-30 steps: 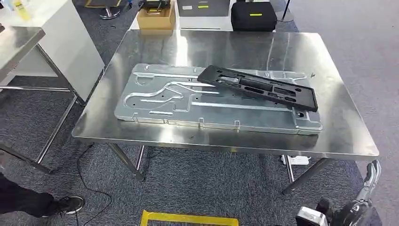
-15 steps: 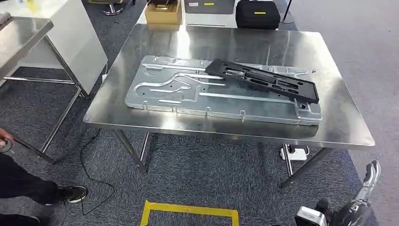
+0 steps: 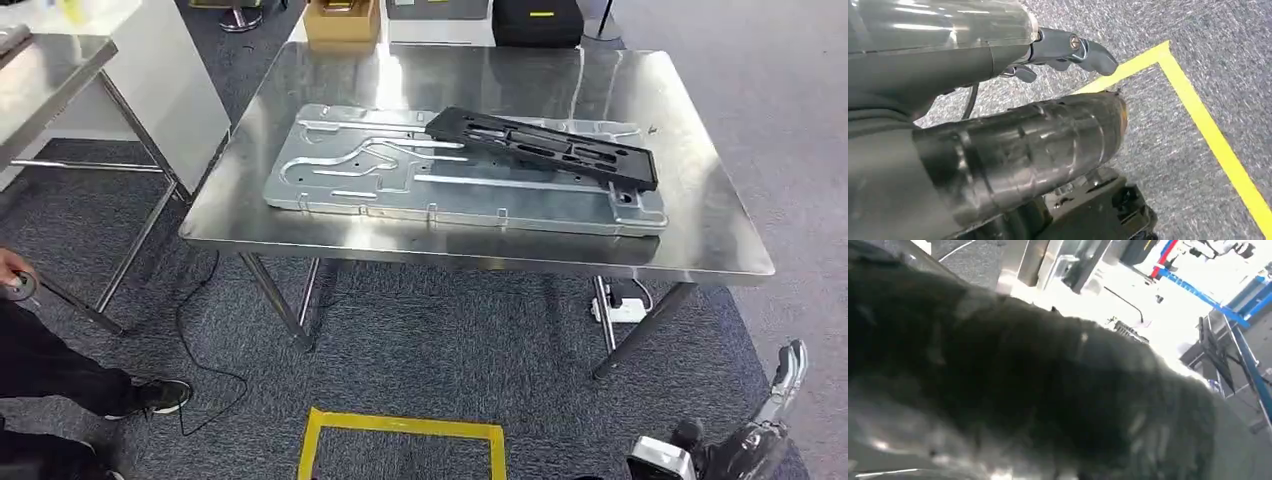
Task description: Take the parts from the cabinet and place them on the table.
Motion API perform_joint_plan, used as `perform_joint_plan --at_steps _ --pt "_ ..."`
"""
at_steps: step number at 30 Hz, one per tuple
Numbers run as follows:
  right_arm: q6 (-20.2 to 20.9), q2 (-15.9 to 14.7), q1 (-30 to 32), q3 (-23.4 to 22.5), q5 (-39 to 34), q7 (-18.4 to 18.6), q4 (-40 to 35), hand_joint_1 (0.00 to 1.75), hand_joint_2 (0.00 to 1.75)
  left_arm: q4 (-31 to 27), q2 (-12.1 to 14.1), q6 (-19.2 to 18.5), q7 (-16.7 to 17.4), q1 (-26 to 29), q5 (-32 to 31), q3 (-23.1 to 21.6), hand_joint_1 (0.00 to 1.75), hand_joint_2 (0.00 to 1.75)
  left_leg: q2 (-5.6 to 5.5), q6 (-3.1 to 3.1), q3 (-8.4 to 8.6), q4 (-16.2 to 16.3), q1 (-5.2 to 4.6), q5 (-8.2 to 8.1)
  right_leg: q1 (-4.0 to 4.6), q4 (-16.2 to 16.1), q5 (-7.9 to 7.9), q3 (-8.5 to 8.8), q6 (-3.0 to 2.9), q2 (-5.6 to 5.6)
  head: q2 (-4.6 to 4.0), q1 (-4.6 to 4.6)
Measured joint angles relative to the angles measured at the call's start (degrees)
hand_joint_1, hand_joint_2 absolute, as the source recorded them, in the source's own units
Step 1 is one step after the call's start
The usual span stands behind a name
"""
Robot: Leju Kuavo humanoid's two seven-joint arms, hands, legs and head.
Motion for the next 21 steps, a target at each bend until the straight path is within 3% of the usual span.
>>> perform_joint_plan --at_steps 1,2,3,4,5,6,7,8,9,10,12,13,14,16,17,18,19,20,21 --pt "0.0 0.0 0.0 0.0 0.0 0.0 0.0 0.0 0.0 0.0 0.0 0.0 0.0 0.0 0.0 0.0 0.0 0.0 -0.01 -0.29 -1.36 4.3 0.21 -3.75 0.05 0.0 0.56 -0.8 -0.15 -0.09 0.0 0.0" --pt "0.0 0.0 0.0 0.0 0.0 0.0 0.0 0.0 0.0 0.0 0.0 0.0 0.0 0.0 0.0 0.1 0.0 0.0 -0.01 -0.48 -2.51 8.4 0.31 -6.33 0.14 0.1 1.08 -1.54 -0.22 -0.1 0.0 0.0" --pt "0.0 0.0 0.0 0.0 0.0 0.0 0.0 0.0 0.0 0.0 0.0 0.0 0.0 0.0 0.0 0.2 0.0 0.0 -0.01 -0.58 -3.19 11.7 0.37 -7.73 0.2 0.2 1.58 -2.32 -0.18 -0.09 0.0 0.0" --pt "0.0 0.0 0.0 0.0 -0.1 0.0 0.1 0.0 0.0 0.0 0.0 0.0 0.0 0.0 0.0 0.3 0.0 0.0 -0.02 -0.6 -2.92 13.3 0.37 -7.43 0.25 0.4 2.1 -3.16 -0.11 -0.1 0.0 0.0" --pt "0.0 0.0 0.0 0.0 -0.3 0.0 0.1 0.0 0.0 0.0 0.0 0.0 0.0 0.0 0.0 0.3 0.0 0.0 -0.01 -0.5 -1.4 12.2 0.37 -5.68 0.25 0.5 2.55 -3.84 -0.03 -0.13 0.0 0.0" --pt "0.0 0.0 0.0 0.0 -0.3 0.0 0.1 0.0 0.0 0.0 0.0 0.0 0.0 0.0 0.0 0.3 0.0 0.0 -0.01 -0.34 1.04 9.1 0.36 -3.53 0.26 0.7 2.94 -4.32 0.06 -0.12 0.0 0.0" --pt "0.0 0.0 0.0 0.0 -0.4 0.0 0.1 0.0 0.0 0.0 0.0 0.0 0.0 0.0 0.0 0.3 0.0 0.0 -0.02 -0.07 4.59 4.0 0.34 -1.47 0.26 0.8 3.34 -4.82 0.2 -0.1 0.0 -0.02" --pt "0.0 0.0 0.0 0.0 -0.4 0.0 0.1 0.0 0.0 0.0 0.0 0.1 0.0 -0.1 0.0 0.3 0.0 0.0 -0.03 0.32 8.4 -1.5 0.27 -0.85 0.29 0.9 3.7 -5.1 0.37 -0.08 0.0 -0.02" --pt "0.0 0.0 0.0 0.0 -0.5 0.0 0.1 0.0 0.0 0.0 0.1 0.1 0.0 -0.2 0.1 0.4 0.0 0.0 -0.04 0.68 10.31 -5.3 -0.1 -2.43 0.46 1.0 4.1 -5.31 0.72 -0.08 0.0 0.0" --pt "0.0 0.0 0.0 0.0 -0.5 0.0 0.1 0.0 0.0 0.0 0.0 0.1 -0.1 -0.2 0.2 0.4 0.0 0.0 -0.04 0.78 10.64 -5.9 -0.18 -2.29 0.33 0.8 4.57 -5.33 1.05 -0.16 0.0 0.02" --pt "0.0 0.0 0.0 0.0 -0.7 -0.1 0.1 0.0 0.0 0.0 0.0 0.0 -0.1 -0.2 0.2 0.6 0.0 0.0 -0.05 1.4 9.77 -5.8 -0.47 -1.8 0.14 0.5 5.49 -5.34 1.71 -0.28 0.0 -0.02" --pt "0.0 0.0 0.1 0.0 -0.7 -0.1 0.1 0.0 0.0 0.0 0.0 0.0 -0.1 0.0 0.2 0.6 0.0 0.0 0.0 2.03 9.62 -6.4 -0.22 -0.97 0.25 0.1 6.02 -5.4 2.18 -0.25 0.0 0.05" --pt "0.0 0.0 0.2 0.0 -0.7 -0.1 0.1 0.0 0.0 0.0 0.0 0.0 -0.1 0.0 0.3 0.7 0.0 0.0 0.37 2.45 9.34 -6.9 0.13 -0.06 0.15 0.9 4.9 -5.71 2.41 -0.1 0.0 0.02" --pt "0.0 0.0 0.2 0.0 -0.9 -0.2 0.1 0.0 0.0 0.0 0.0 0.0 0.0 -0.1 0.2 0.7 0.0 0.0 0.44 3.42 7.93 -6.9 0.05 0.87 0.01 6.0 -1.33 -7.53 2.64 0.1 0.0 0.11" --pt "0.0 0.0 0.2 0.0 -1.0 -0.2 0.2 0.0 0.0 0.0 0.0 0.0 0.0 -0.1 0.2 0.7 0.0 0.0 0.48 3.44 7.2 -6.7 -0.03 1.38 -0.12 10.5 -4.43 -8.78 2.85 0.1 0.0 0.11" --pt "0.0 0.0 0.3 0.0 -1.0 -0.2 0.3 0.0 0.0 0.0 0.0 0.0 0.0 -0.1 0.2 0.7 0.0 0.0 0.53 3.44 6.39 -6.6 -0.1 1.91 -0.18 14.9 -6.4 -9.81 3.08 0.1 0.0 0.07" --pt "0.0 0.0 0.3 0.0 -1.0 -0.2 0.4 0.0 0.0 0.0 0.0 0.0 0.0 0.0 0.2 0.7 0.0 0.0 0.6 3.34 5.73 -6.4 -0.1 2.35 -0.23 17.3 -6.42 -10.0 3.23 0.1 0.0 0.11" --pt "0.0 0.0 0.4 0.0 -1.0 -0.2 0.4 0.0 0.0 0.0 0.0 0.0 0.0 0.0 0.2 0.7 0.0 0.0 0.6 3.23 4.91 -6.0 -0.09 2.79 -0.31 17.1 -4.99 -8.99 3.37 0.09 0.0 0.09" --pt "0.0 0.0 0.4 0.0 -1.0 -0.2 0.4 0.0 0.0 0.0 0.0 0.0 0.0 0.0 0.2 0.7 0.0 0.0 0.58 3.03 4.09 -5.5 -0.05 3.07 -0.47 14.7 -2.98 -6.86 3.41 0.09 0.0 0.09"
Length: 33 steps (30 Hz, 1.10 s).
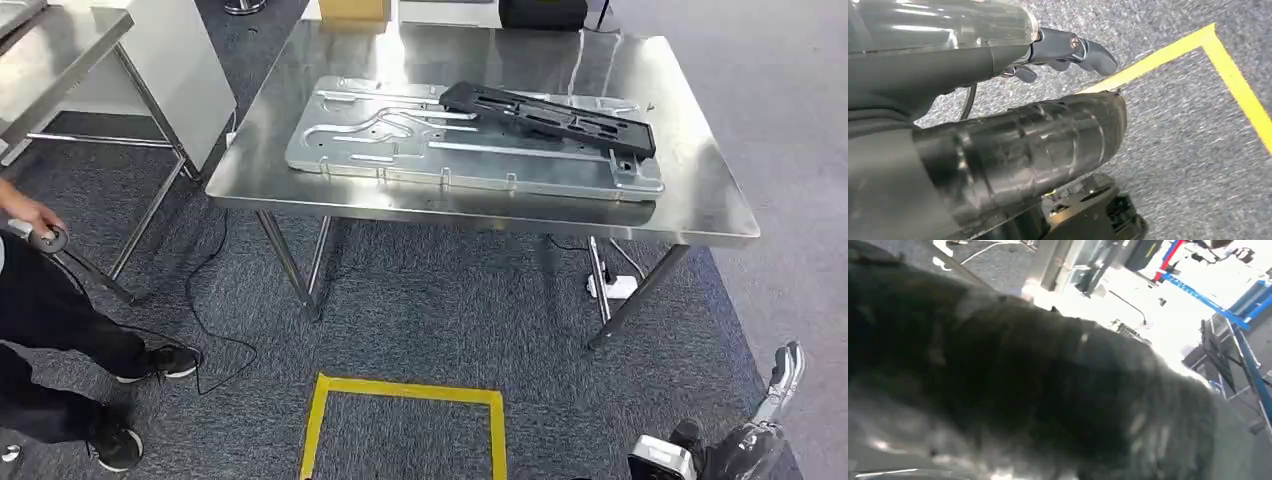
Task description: Take the parts from the cabinet and place them on the table.
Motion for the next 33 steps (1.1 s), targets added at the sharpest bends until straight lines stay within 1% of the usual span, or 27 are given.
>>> perform_joint_plan --at_steps 2,3,4,6,8,9,11,12,13,14,15,17,18,19,21,22,23,24,25,26,27,28,29,30,31,32,33 --pt "0.0 0.0 0.0 0.0 0.0 0.0 0.0 0.0 0.0 0.0 0.0 0.0 0.0 0.0 0.0 0.0 0.0 0.0 -0.07 -0.43 -1.43 1.3 0.11 0.32 -0.33 -10.3 2.59 7.42 0.04 -0.02 0.0 0.0" --pt "0.0 0.0 -0.1 0.0 -0.2 0.0 0.0 0.0 0.0 0.0 0.0 0.0 0.0 0.0 0.0 0.0 0.0 0.0 -0.08 -0.7 -2.18 1.8 -0.09 0.38 -0.17 -14.1 0.57 9.61 -0.1 0.03 0.0 0.0" --pt "0.0 0.0 -0.1 0.0 -0.4 0.0 0.0 0.0 0.0 0.0 0.0 0.0 0.0 0.0 0.0 0.0 0.0 0.0 -0.16 -1.07 -2.41 2.2 -0.15 0.59 0.31 -14.3 0.84 9.36 -0.56 0.19 0.0 -0.11" --pt "0.3 0.0 0.1 0.0 -1.2 0.1 0.0 0.0 0.0 0.0 0.0 0.0 0.0 -0.1 -0.1 0.0 0.0 0.0 -0.15 -1.83 -2.64 2.3 -0.06 1.25 0.38 -14.4 1.06 8.71 -1.19 0.22 0.0 -0.13" --pt "0.7 0.0 0.0 0.0 -2.3 0.2 0.0 0.0 0.0 0.0 0.0 -0.1 0.0 0.1 -0.1 0.0 0.0 0.0 -0.32 -2.58 -3.17 2.8 0.3 1.09 0.07 -14.9 2.2 7.88 -2.57 -0.07 0.0 -0.04" --pt "1.0 0.0 0.0 0.0 -2.8 0.2 0.0 0.0 0.0 0.0 0.0 -0.1 0.0 0.1 -0.1 0.1 0.0 0.0 -0.5 -2.92 -4.0 4.4 0.32 -1.52 0.14 -14.9 2.72 7.31 -2.96 -0.09 0.0 -0.11" --pt "1.8 0.0 0.1 0.0 -4.1 0.3 0.0 0.0 0.0 0.0 0.0 -0.1 0.0 0.2 -0.1 0.1 0.0 0.0 -0.52 -3.38 -6.21 11.7 0.57 -8.0 0.26 -14.9 3.74 5.93 -3.35 -0.15 0.0 -0.17" --pt "2.3 0.0 0.1 0.0 -4.7 0.2 0.0 0.0 0.0 0.0 0.0 -0.1 0.0 0.2 -0.1 0.1 0.0 0.0 -0.52 -3.47 -7.09 15.3 0.6 -10.12 0.37 -14.8 4.25 5.19 -3.36 -0.15 0.0 -0.15" --pt "2.8 0.0 0.1 0.0 -5.4 0.2 0.0 0.0 0.0 0.0 0.0 -0.2 0.0 0.2 -0.1 0.1 0.0 0.0 -0.52 -3.51 -7.49 18.4 0.59 -11.03 0.46 -14.7 4.86 4.32 -3.32 -0.18 0.0 -0.18" --pt "3.3 0.0 0.1 0.0 -6.1 0.1 0.1 0.0 0.0 0.0 0.0 -0.2 0.0 0.2 -0.1 0.1 0.0 0.0 -0.52 -3.44 -6.8 19.0 0.59 -10.16 0.5 -14.6 5.32 3.54 -3.28 -0.19 0.0 -0.18" --pt "3.6 0.0 0.2 0.0 -6.7 0.0 0.2 0.0 0.0 0.0 0.0 -0.2 0.0 0.2 -0.1 0.1 0.0 0.0 -0.52 -3.3 -4.88 17.1 0.58 -8.14 0.51 -14.3 5.77 2.95 -3.22 -0.2 0.0 -0.17" --pt "4.1 0.0 0.4 -0.2 -7.4 -0.3 0.2 0.0 0.0 0.0 0.0 -0.2 0.0 0.2 -0.1 0.1 0.0 0.0 -0.54 -2.72 1.96 7.7 0.47 -4.32 0.51 -14.0 6.53 1.9 -2.95 -0.13 0.0 -0.2" --pt "4.3 0.0 0.5 -0.3 -7.5 -0.5 0.2 0.0 0.0 0.0 0.1 -0.2 0.0 0.0 -0.1 0.1 0.0 0.0 -0.58 -2.17 5.39 2.5 0.23 -4.93 0.46 -13.9 6.9 1.73 -2.7 -0.16 0.0 -0.18" --pt "4.3 0.0 0.6 -0.4 -7.6 -0.5 0.2 0.0 0.0 0.0 0.1 -0.2 0.0 0.0 0.0 0.1 0.0 0.0 -0.58 -1.99 7.04 -0.4 -0.06 -5.64 0.58 -13.9 7.31 1.5 -2.29 -0.14 0.0 -0.17" --pt "4.3 0.1 0.6 -0.6 -7.5 -0.7 0.2 0.0 0.0 0.0 0.1 -0.2 -0.1 -0.1 0.0 0.1 0.0 0.0 -0.58 -1.65 6.2 -0.7 -0.31 -5.64 0.35 -14.1 8.29 1.24 -1.53 -0.36 0.0 -0.17" --pt "4.3 0.1 0.8 -0.7 -7.3 -0.9 0.2 0.0 0.0 0.0 0.1 -0.2 -0.1 0.0 0.0 0.1 0.0 0.0 -0.57 -1.15 6.01 -0.8 -0.4 -5.24 0.35 -14.5 8.78 1.36 -1.2 -0.4 0.0 -0.15" --pt "4.3 0.1 0.9 -0.9 -7.1 -1.1 0.2 0.0 0.0 0.0 0.1 -0.2 -0.1 0.1 0.1 0.1 0.0 0.0 -0.54 -0.53 5.87 -1.6 0.19 -4.14 0.58 -14.4 8.91 1.21 -0.83 -0.32 0.0 -0.11" --pt "4.3 0.1 1.1 -1.2 -7.0 -1.1 0.2 0.0 0.0 0.0 0.0 -0.2 -0.1 0.1 0.3 0.2 0.0 0.0 -0.19 -0.23 5.4 -1.9 0.21 -3.4 0.3 -13.5 7.0 0.77 -0.65 -0.13 0.0 -0.13" --pt "4.3 0.1 1.2 -1.3 -6.9 -1.2 0.2 0.0 0.0 0.0 0.0 -0.2 -0.1 0.1 0.2 0.2 0.0 0.0 -0.1 0.33 4.69 -1.8 0.2 -2.93 0.33 -10.9 3.61 -0.11 -0.58 -0.07 0.0 -0.04" --pt "4.3 0.1 1.2 -1.4 -6.9 -1.2 0.2 0.0 0.0 0.0 0.0 -0.2 -0.2 0.0 0.2 0.2 0.0 0.0 -0.06 0.51 3.88 -1.7 0.13 -2.41 0.29 -6.6 -0.2 -1.3 -0.38 -0.03 0.0 -0.07" --pt "4.3 0.1 1.3 -1.6 -6.9 -1.2 0.2 0.0 0.0 0.0 0.0 -0.2 -0.2 0.0 0.2 0.2 0.0 0.0 0.01 0.54 3.22 -1.7 0.05 -1.95 0.26 -2.5 -2.77 -2.25 -0.19 -0.02 0.0 -0.07" --pt "4.2 0.1 1.4 -1.6 -6.9 -1.2 0.2 0.0 0.0 0.0 0.0 -0.3 -0.2 0.1 0.2 0.2 0.0 0.0 0.05 0.51 2.59 -1.6 -0.01 -1.5 0.24 0.7 -3.87 -2.84 -0.04 -0.02 0.0 -0.09" --pt "4.2 0.1 1.5 -1.7 -6.9 -1.2 0.2 0.0 0.0 0.0 0.0 -0.3 -0.2 0.1 0.2 0.2 0.0 0.0 0.14 0.43 1.74 -1.3 -0.02 -0.95 0.2 2.9 -3.2 -2.71 0.08 -0.02 0.0 -0.07" --pt "4.2 0.1 1.5 -1.8 -6.9 -1.2 0.2 0.0 0.0 0.0 0.0 -0.3 -0.2 0.1 0.2 0.2 0.0 0.0 0.15 0.27 1.03 -1.0 -0.02 -0.51 0.13 2.1 -1.53 -1.44 0.14 -0.02 0.0 -0.04" --pt "4.2 0.1 1.5 -1.8 -6.9 -1.2 0.2 0.0 0.0 0.0 0.0 -0.3 -0.2 0.1 0.2 0.2 0.0 0.0 0.15 0.1 0.16 -0.5 0.01 -0.23 -0.04 -0.9 0.59 1.07 0.17 -0.03 0.0 -0.09" --pt "4.2 0.1 1.5 -1.8 -6.9 -1.2 0.2 0.0 0.0 0.0 0.0 -0.3 -0.2 0.1 0.2 0.2 0.0 0.0 0.13 -0.07 -0.49 0.0 0.07 -0.06 -0.18 -4.9 1.96 3.98 0.22 -0.03 0.0 -0.07" --pt "4.2 0.1 1.5 -1.8 -6.9 -1.2 0.2 0.0 0.0 0.0 0.0 -0.3 -0.2 0.0 0.2 0.2 0.0 0.0 0.12 -0.27 -1.2 0.8 0.11 0.06 -0.35 -10.7 2.48 8.14 0.26 -0.04 0.0 -0.09"
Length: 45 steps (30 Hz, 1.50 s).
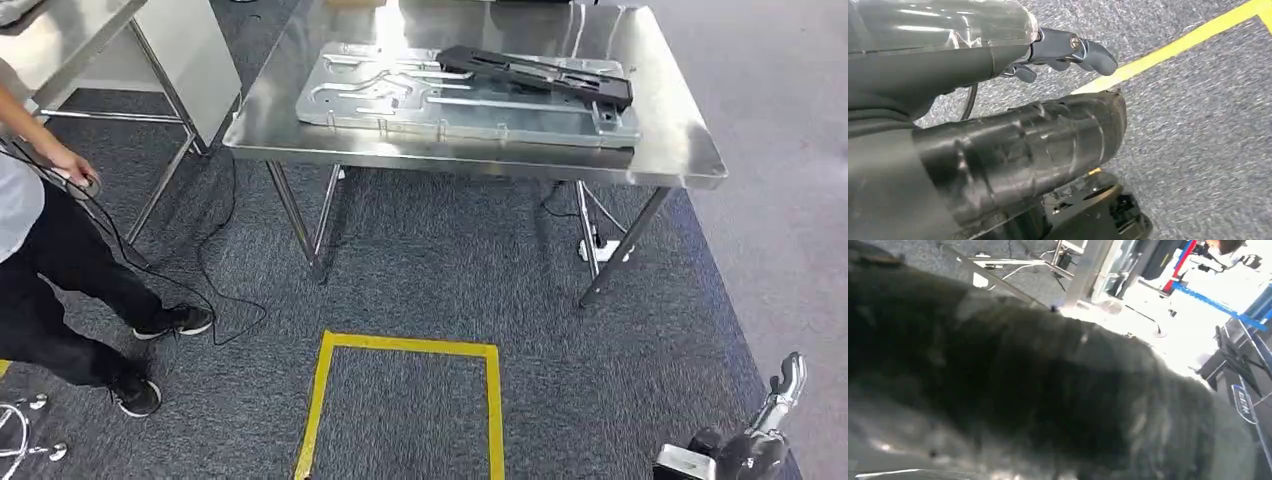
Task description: Take the parts from the cabinet and place them on the table.
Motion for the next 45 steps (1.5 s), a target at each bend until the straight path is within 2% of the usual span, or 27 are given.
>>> perform_joint_plan --at_steps 1,5,6,7,9,10,11,13,15,16,17,19,21,23,25,26,28,30,31,35,36,38,40,41,42,43,45 --pt "0.0 0.0 -0.1 0.0 0.0 0.0 0.0 0.0 0.0 0.0 0.0 0.0 0.0 0.0 0.0 0.0 0.0 0.0 -0.05 -0.33 -0.84 0.8 -0.34 -0.01 0.28 -4.0 -2.0 2.5 -0.18 0.07 0.0 0.02" --pt "0.0 0.3 0.1 -0.3 0.2 -0.3 -0.1 0.0 0.0 0.0 0.0 0.0 -0.2 0.0 0.0 0.0 0.0 0.0 -0.16 -1.83 -1.4 1.2 -0.16 1.2 0.72 -4.2 -1.35 1.18 -2.03 0.28 0.0 -0.02" --pt "0.1 0.4 0.1 -0.3 0.3 -0.4 -0.1 0.0 0.0 0.0 0.0 0.0 -0.2 0.1 0.0 0.0 0.0 0.0 -0.32 -2.2 -1.82 1.9 0.11 0.21 0.46 -4.5 -0.76 0.71 -2.82 0.02 0.0 -0.05" --pt "0.1 0.4 0.0 -0.4 0.3 -0.5 -0.1 0.0 0.0 0.0 0.0 0.0 -0.2 0.2 0.0 0.0 0.0 0.0 -0.49 -2.57 -2.65 3.7 0.23 -2.38 0.51 -4.5 -0.3 0.15 -3.34 0.01 0.0 -0.09" --pt "0.2 0.6 0.1 -0.5 0.4 -0.6 -0.1 0.0 0.0 0.0 0.0 0.0 -0.2 0.2 0.0 0.0 0.0 0.0 -0.53 -2.99 -5.22 11.5 0.4 -8.63 0.69 -4.5 0.72 -1.17 -3.67 -0.04 0.0 -0.11" --pt "0.2 0.7 0.1 -0.6 0.4 -0.7 -0.1 0.0 0.0 0.0 0.0 0.0 -0.2 0.1 0.0 0.0 0.0 0.0 -0.54 -3.04 -6.45 16.0 0.41 -10.87 0.82 -4.4 1.31 -2.07 -3.67 -0.04 0.0 -0.11" --pt "0.2 0.8 0.2 -0.7 0.4 -0.8 -0.1 0.0 0.0 0.0 0.0 0.0 -0.2 0.1 -0.1 0.0 0.0 0.0 -0.54 -3.02 -6.67 18.5 0.41 -11.18 0.91 -4.3 1.85 -2.87 -3.65 -0.04 0.0 -0.13" --pt "0.2 0.8 0.2 -0.8 0.5 -1.0 -0.1 0.0 0.0 0.0 0.0 0.0 -0.2 0.2 -0.2 0.0 0.0 0.0 -0.57 -2.66 -3.42 15.7 0.37 -7.81 0.99 -4.0 2.69 -4.28 -3.6 -0.04 0.0 -0.13" --pt "0.2 0.9 0.2 -0.9 0.6 -1.1 -0.1 0.0 0.0 0.0 0.0 0.0 -0.2 0.1 -0.2 0.0 0.0 0.0 -0.6 -1.91 3.5 6.0 0.11 -4.35 1.01 -3.6 3.28 -5.01 -3.33 0.06 0.0 -0.13" --pt "0.2 1.0 0.2 -0.9 0.7 -1.2 -0.1 0.0 0.0 0.0 0.1 0.1 -0.3 -0.1 -0.2 0.0 0.0 0.0 -0.64 -1.38 6.84 1.1 -0.17 -5.11 1.01 -3.5 3.58 -5.14 -3.11 0.02 0.0 -0.13" --pt "0.2 1.1 0.2 -0.9 0.8 -1.4 -0.1 0.0 0.0 0.0 0.1 0.1 -0.4 -0.1 -0.2 0.0 0.0 0.0 -0.63 -1.31 8.21 -1.5 -0.29 -5.46 1.11 -3.4 3.99 -5.36 -2.74 0.01 0.0 -0.11" --pt "0.2 1.2 0.2 -0.9 0.9 -1.6 -0.1 0.0 0.0 0.0 0.1 0.1 -0.6 -0.2 -0.2 0.0 0.0 0.0 -0.63 -1.11 7.32 -1.7 -0.52 -5.49 0.93 -3.6 4.84 -5.71 -2.0 -0.2 0.0 -0.11" --pt "0.2 1.3 0.3 -0.9 1.0 -2.0 -0.3 0.0 0.0 0.0 0.1 0.1 -0.8 0.0 -0.2 0.0 0.0 0.0 -0.39 -0.15 7.19 -2.9 0.17 -4.15 1.11 -3.3 4.98 -5.9 -1.3 -0.24 0.0 -0.05" --pt "0.2 1.3 0.4 -1.1 1.0 -2.3 -0.4 0.0 0.0 0.0 0.1 0.1 -0.9 0.0 -0.2 0.0 0.0 0.0 -0.21 0.57 6.19 -3.0 0.06 -3.33 1.0 1.4 0.29 -7.89 -1.16 0.16 0.0 0.07" --pt "0.2 1.3 0.5 -1.2 1.0 -2.3 -0.4 0.0 0.0 0.0 0.0 0.1 -1.0 0.0 -0.2 0.0 0.0 0.0 -0.14 0.61 5.13 -2.7 -0.09 -2.67 0.8 9.9 -4.53 -10.87 -0.81 0.19 0.0 0.02" --pt "0.2 1.3 0.6 -1.2 1.0 -2.3 -0.4 0.0 0.0 0.0 0.0 0.0 -1.0 0.1 -0.2 0.0 0.0 0.0 -0.1 0.53 4.39 -2.4 -0.11 -2.38 0.73 13.5 -5.91 -11.9 -0.62 0.18 0.0 0.04" --pt "0.2 1.3 0.7 -1.3 1.0 -2.3 -0.4 0.0 0.0 0.0 0.0 0.0 -1.0 0.2 -0.2 0.0 0.0 0.0 -0.09 0.29 3.54 -1.8 -0.06 -2.07 0.56 11.0 -4.13 -9.26 -0.49 0.16 0.0 0.02" --pt "0.3 1.3 0.7 -1.4 1.0 -2.4 -0.4 0.0 0.0 0.0 0.0 0.0 -1.0 0.2 -0.2 0.0 0.0 0.0 -0.13 0.1 2.92 -0.7 0.02 -2.09 0.38 0.4 -0.12 -2.4 -0.53 0.13 0.0 0.02" --pt "0.6 1.3 0.6 -1.4 1.0 -2.5 -0.4 0.0 0.0 0.0 0.0 0.0 -1.0 0.2 -0.2 0.0 0.0 0.0 -0.12 -0.17 2.42 0.0 -0.03 -2.26 0.34 -3.4 -0.81 -0.52 -0.72 0.15 0.0 0.04" --pt "2.0 1.7 0.9 -1.6 0.5 -2.9 -0.6 0.0 0.0 0.0 0.0 0.0 -1.0 0.1 -0.2 0.0 0.0 0.0 -0.15 -1.42 1.67 0.7 -0.25 -1.97 0.92 -3.3 -0.33 -1.25 -2.01 0.28 0.0 -0.07" --pt "2.3 1.9 0.9 -1.7 0.5 -3.0 -0.6 0.0 0.0 0.0 0.0 0.0 -1.0 0.1 -0.2 0.0 0.0 0.0 -0.19 -1.72 1.49 0.9 -0.25 -2.22 0.56 -3.8 0.09 -1.23 -2.65 0.27 0.0 -0.07" --pt "2.5 2.0 0.9 -1.7 0.3 -3.0 -0.7 0.0 0.0 0.0 0.0 0.1 -1.0 0.2 -0.2 0.0 0.0 0.0 -0.5 -2.38 -0.24 4.9 -0.02 -5.61 0.5 -3.8 0.45 -1.57 -3.24 0.26 0.0 -0.11" --pt "2.7 2.2 0.9 -1.7 0.3 -3.0 -0.7 0.0 0.0 0.0 0.0 0.1 -1.0 0.2 -0.2 0.0 0.0 0.0 -0.52 -2.82 -4.25 14.1 0.33 -10.24 0.69 -3.8 0.69 -2.1 -3.56 0.29 0.0 -0.09" --pt "2.7 2.2 0.9 -1.7 0.3 -3.0 -0.7 0.0 0.0 0.0 0.0 0.1 -1.0 0.2 -0.2 0.0 0.0 0.0 -0.52 -2.94 -5.68 17.5 0.37 -11.29 0.74 -3.7 0.76 -2.33 -3.57 0.33 0.0 -0.09" --pt "2.8 2.2 0.9 -1.8 0.3 -3.0 -0.7 0.0 0.0 0.0 0.0 0.1 -1.0 0.3 -0.2 0.0 0.0 0.0 -0.53 -2.94 -5.96 18.5 0.39 -10.93 0.75 -3.6 0.79 -2.48 -3.55 0.45 0.0 -0.09" --pt "2.8 2.2 1.0 -1.8 0.3 -3.0 -0.7 0.0 0.0 0.0 0.0 0.1 -1.0 0.3 -0.2 0.0 0.0 0.0 -0.53 -2.86 -4.86 16.5 0.4 -9.35 0.75 -3.5 0.81 -2.52 -3.52 0.66 0.0 -0.09" --pt "2.8 2.3 0.9 -1.9 0.3 -3.0 -0.7 0.0 0.0 0.0 0.0 0.1 -1.0 0.3 -0.2 0.0 0.0 0.0 -0.7 -2.5 -0.63 8.5 0.39 -5.02 0.76 -3.4 0.85 -2.4 -3.44 1.03 0.0 -0.09"
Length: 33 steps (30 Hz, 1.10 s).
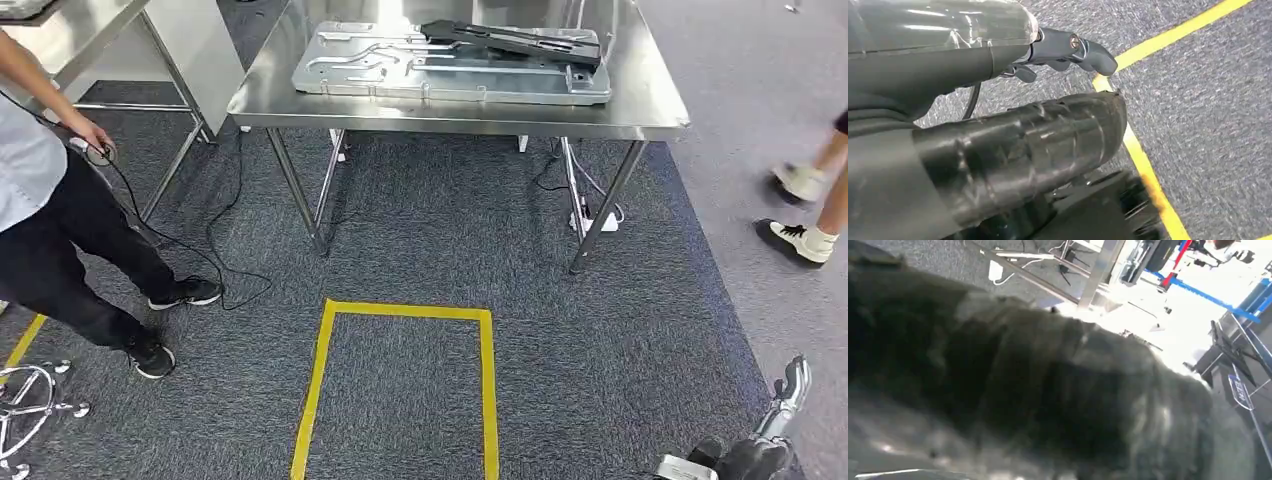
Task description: Take the parts from the cabinet and place them on the table.
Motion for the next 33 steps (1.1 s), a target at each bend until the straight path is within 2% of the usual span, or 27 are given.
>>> perform_joint_plan --at_steps 1,2,5,6,7,8,9,10,11,12,13,14,15,16,17,18,21,22,23,24,26,27,28,29,31,32,33 --pt "0.0 0.0 0.0 0.0 0.0 0.0 0.0 0.0 0.0 0.0 0.0 0.0 0.0 0.0 0.0 0.0 0.0 0.0 -0.94 0.51 3.09 -6.2 -0.02 2.48 0.02 0.0 0.08 0.09 0.15 0.25 0.0 0.0" --pt "0.0 0.2 0.0 0.0 0.0 0.0 0.0 0.0 0.0 0.0 0.1 0.0 0.0 0.0 0.0 0.0 0.0 0.0 -1.82 0.75 3.85 -8.0 -0.24 1.38 0.09 0.0 0.23 -0.15 0.53 0.29 0.0 0.04" --pt "0.0 0.4 0.0 -0.1 0.0 0.0 0.0 0.0 0.0 0.0 0.1 0.0 0.0 -0.1 0.0 0.0 0.0 0.0 -1.49 1.05 3.59 -8.1 -0.57 1.84 -0.12 -0.2 0.75 -0.59 1.51 0.75 0.0 0.0" --pt "0.0 0.4 0.0 -0.2 0.0 0.0 0.0 0.0 0.0 0.0 0.1 0.0 0.0 0.0 0.0 0.0 0.0 0.0 -1.25 1.5 3.72 -8.7 -0.42 2.24 0.03 -0.4 0.96 -0.45 1.96 0.98 0.0 0.02" --pt "0.0 0.4 0.1 -0.4 0.0 -0.1 -0.1 0.0 0.0 0.0 0.0 0.0 0.0 0.1 0.2 0.0 0.0 0.0 -0.65 1.97 4.0 -9.4 0.15 2.86 -0.06 0.4 0.33 -0.56 2.16 0.49 0.0 0.07" --pt "-0.1 0.4 0.1 -0.5 0.0 -0.1 -0.2 0.0 0.0 0.0 0.0 0.0 0.0 0.1 0.2 0.0 0.0 0.0 -0.57 2.25 3.98 -9.6 0.09 3.04 0.06 1.9 -0.97 -1.35 2.33 0.08 0.0 0.09" --pt "-0.2 0.4 0.1 -0.5 -0.1 -0.1 -0.2 0.0 0.0 0.0 0.0 0.0 0.0 0.0 0.2 0.0 0.0 0.0 -0.28 2.67 3.81 -9.6 0.07 3.09 0.03 5.2 -3.2 -2.98 2.43 0.02 0.0 0.11" --pt "-0.2 0.4 0.1 -0.6 -0.2 -0.1 -0.1 0.0 0.0 0.0 0.0 0.0 0.0 0.0 0.2 0.0 0.0 0.0 0.1 2.75 3.59 -9.5 -0.05 3.11 -0.05 10.2 -5.8 -5.35 2.55 -0.01 0.0 0.11" --pt "-0.3 0.4 0.3 -0.7 -0.2 -0.1 -0.1 0.0 0.0 0.0 0.0 0.0 0.0 0.1 0.2 0.0 0.0 0.0 0.42 2.76 3.37 -9.4 -0.12 3.11 -0.07 14.7 -7.59 -7.52 2.68 -0.03 0.0 0.09" --pt "-0.3 0.5 0.4 -0.8 -0.3 -0.1 -0.1 0.0 0.0 0.0 0.0 0.0 0.0 0.1 0.2 0.0 0.0 0.0 0.74 2.76 3.24 -9.3 -0.15 3.11 -0.1 17.2 -7.94 -8.69 2.78 -0.06 0.0 0.09" --pt "-0.3 0.6 0.6 -1.0 -0.5 -0.1 0.0 0.0 0.0 0.0 0.0 0.0 0.0 0.1 0.2 0.0 0.0 0.0 1.1 2.75 3.18 -9.2 -0.15 3.09 -0.14 16.9 -7.01 -8.55 2.89 -0.14 0.0 0.09" --pt "-0.3 0.7 0.7 -1.2 -0.6 -0.1 0.0 0.0 0.0 0.0 0.0 0.0 0.1 0.1 0.2 0.0 0.0 0.0 1.36 2.72 3.18 -9.0 -0.13 3.02 -0.21 14.3 -5.0 -7.16 2.95 -0.28 0.0 0.11" --pt "-0.2 0.8 0.7 -1.4 -0.7 -0.1 0.0 0.0 0.0 0.0 0.0 0.0 0.1 0.1 0.2 0.0 0.0 0.0 1.58 2.59 3.21 -8.9 -0.1 2.92 -0.3 10.1 -2.69 -4.95 2.95 -0.56 0.0 0.11" --pt "0.1 1.0 0.7 -1.9 -0.9 0.0 0.1 0.0 0.0 0.0 0.0 0.0 0.1 0.1 0.3 0.0 0.0 0.0 1.83 2.34 3.23 -8.6 -0.08 2.72 -0.43 4.2 -0.05 -1.78 2.91 -1.28 0.0 0.11" --pt "0.5 1.1 0.7 -2.3 -1.2 0.0 0.2 0.0 0.0 0.0 -0.1 0.0 0.1 0.1 0.3 0.0 0.0 0.0 2.06 1.97 3.09 -8.3 -0.19 2.45 -0.3 0.5 -0.43 -0.02 2.71 -2.68 0.0 0.11" --pt "1.0 1.6 0.6 -2.9 -1.4 0.1 0.5 0.0 0.0 0.0 -0.1 0.0 0.1 0.1 0.4 0.0 0.0 0.0 2.09 1.53 2.93 -7.7 -0.56 2.16 0.08 0.3 -0.05 -0.25 2.14 -2.14 0.0 0.04" --pt "2.6 2.8 0.7 -5.1 -1.9 -0.1 1.6 0.0 0.0 0.0 -0.1 0.0 0.1 0.0 0.4 0.1 0.0 0.0 2.64 0.75 3.06 -8.1 -0.46 2.41 0.26 0.4 0.08 -0.54 1.37 -1.43 0.0 0.0" --pt "2.9 3.3 0.6 -6.1 -2.1 -0.4 2.0 0.0 0.0 0.0 -0.1 0.1 0.1 -0.1 0.4 0.1 0.0 0.0 2.63 0.43 2.94 -7.9 -0.45 2.11 -0.13 0.0 0.42 -0.48 0.87 -1.28 0.0 0.0" --pt "3.0 3.5 0.6 -6.4 -2.1 -0.4 2.1 0.0 0.0 0.0 -0.1 0.1 0.1 -0.1 0.4 0.1 0.0 0.0 1.68 0.02 2.52 -6.7 -0.24 0.8 -0.23 -0.1 0.53 -0.58 0.69 -1.18 0.0 0.02" --pt "3.3 3.9 0.4 -6.8 -2.1 -0.3 2.3 0.0 0.0 0.0 -0.1 0.1 0.1 0.0 0.4 0.1 0.0 0.0 0.94 -0.26 1.2 -3.5 -0.15 -1.56 -0.28 -0.1 0.66 -0.76 0.42 -0.99 0.0 -0.07" --pt "5.1 5.1 -0.3 -8.5 -2.8 0.0 3.7 0.0 0.0 0.0 -0.1 0.1 0.3 0.1 0.5 0.2 0.0 0.0 0.33 -0.59 -2.73 5.3 0.04 -5.95 -0.12 0.0 0.86 -1.18 0.12 -0.53 0.0 -0.07" --pt "6.6 5.9 -0.7 -10.4 -3.8 -0.1 5.0 0.0 0.0 0.0 -0.1 0.1 0.4 0.1 0.5 0.3 0.0 0.0 0.24 -0.63 -4.35 8.8 0.04 -6.92 -0.04 0.0 0.95 -1.35 0.04 -0.24 0.0 -0.06" --pt "7.9 6.5 -1.2 -12.4 -4.7 -0.4 6.1 0.0 0.0 0.0 -0.2 0.1 0.4 0.2 0.4 0.3 0.0 0.0 0.21 -0.57 -4.54 9.4 0.04 -6.28 0.0 0.0 0.97 -1.38 0.04 0.08 0.0 -0.04" --pt "8.5 7.1 -1.5 -14.5 -5.2 -0.5 7.2 0.0 0.0 0.0 -0.2 0.1 0.4 0.3 0.4 0.3 0.0 0.0 0.17 -0.41 -3.49 7.3 0.03 -4.53 0.03 0.0 0.98 -1.33 0.06 0.42 0.0 -0.07" --pt "9.6 7.7 -2.4 -18.3 -5.2 -0.5 9.3 0.0 0.0 0.0 -0.2 0.1 0.5 0.4 0.5 0.3 0.0 0.0 -0.49 0.24 1.34 -2.4 0.02 0.78 0.04 0.1 1.02 -1.13 0.14 1.26 0.0 -0.07" --pt "10.1 8.0 -3.2 -20.1 -4.5 -0.5 10.6 0.0 0.0 0.0 -0.1 0.1 0.5 0.4 0.5 0.3 0.0 0.0 -1.92 0.72 3.45 -6.9 0.0 2.21 0.0 0.1 1.11 -1.14 0.28 1.61 0.0 -0.02" --pt "10.6 8.2 -4.3 -22.3 -3.1 -0.4 12.6 0.0 0.0 0.0 -0.1 0.1 0.5 0.4 0.5 0.4 0.0 0.0 -3.92 1.01 3.82 -8.2 -0.06 1.48 0.25 0.3 1.28 -1.51 0.72 1.89 0.0 0.0"
